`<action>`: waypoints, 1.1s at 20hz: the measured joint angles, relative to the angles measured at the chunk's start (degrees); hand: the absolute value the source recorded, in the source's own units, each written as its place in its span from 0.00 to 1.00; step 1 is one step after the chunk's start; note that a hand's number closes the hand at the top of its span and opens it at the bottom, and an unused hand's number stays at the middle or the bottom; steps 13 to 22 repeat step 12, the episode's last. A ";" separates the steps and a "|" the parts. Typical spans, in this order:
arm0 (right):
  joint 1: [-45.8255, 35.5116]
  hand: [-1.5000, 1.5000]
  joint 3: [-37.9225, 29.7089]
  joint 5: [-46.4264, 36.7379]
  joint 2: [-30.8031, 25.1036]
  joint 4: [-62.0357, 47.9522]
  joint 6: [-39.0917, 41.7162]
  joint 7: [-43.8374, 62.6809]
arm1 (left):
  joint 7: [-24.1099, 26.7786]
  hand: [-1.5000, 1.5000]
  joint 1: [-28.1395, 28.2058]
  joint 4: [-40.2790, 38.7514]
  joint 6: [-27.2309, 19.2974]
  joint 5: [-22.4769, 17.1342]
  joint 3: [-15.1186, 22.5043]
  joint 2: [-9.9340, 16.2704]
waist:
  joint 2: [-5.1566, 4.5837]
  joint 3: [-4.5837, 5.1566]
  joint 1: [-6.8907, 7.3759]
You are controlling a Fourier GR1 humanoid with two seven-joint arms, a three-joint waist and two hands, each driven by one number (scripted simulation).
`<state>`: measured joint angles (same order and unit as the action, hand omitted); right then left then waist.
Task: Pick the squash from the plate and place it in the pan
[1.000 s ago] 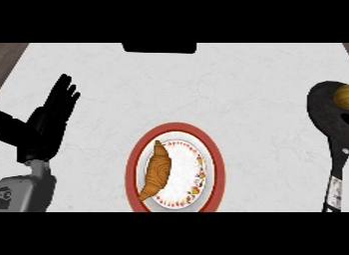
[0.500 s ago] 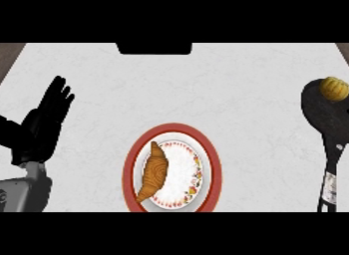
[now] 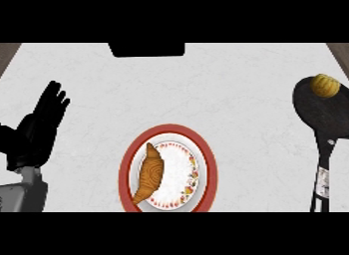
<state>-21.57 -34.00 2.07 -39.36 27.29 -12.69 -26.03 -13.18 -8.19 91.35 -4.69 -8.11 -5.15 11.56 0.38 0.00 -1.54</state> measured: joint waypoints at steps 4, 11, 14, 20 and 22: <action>8.13 0.00 -2.67 4.90 -0.38 5.07 8.93 -2.50 | 0.69 0.50 0.26 -0.45 0.33 0.20 -0.07 -0.17 | 0.01 0.06 -0.04; 21.96 0.00 -4.86 10.24 2.83 21.78 12.79 0.01 | -0.41 0.50 -0.66 -0.18 1.34 -0.12 -0.95 0.26 | -0.16 0.08 0.63; 24.15 0.00 -4.80 10.49 4.07 24.98 12.44 0.83 | -0.33 0.50 -0.53 -0.05 1.28 0.04 -0.91 0.10 | -0.17 0.09 0.66; 24.15 0.00 -4.80 10.49 4.07 24.98 12.44 0.83 | -0.33 0.50 -0.53 -0.05 1.28 0.04 -0.91 0.10 | -0.17 0.09 0.66; 24.15 0.00 -4.80 10.49 4.07 24.98 12.44 0.83 | -0.33 0.50 -0.53 -0.05 1.28 0.04 -0.91 0.10 | -0.17 0.09 0.66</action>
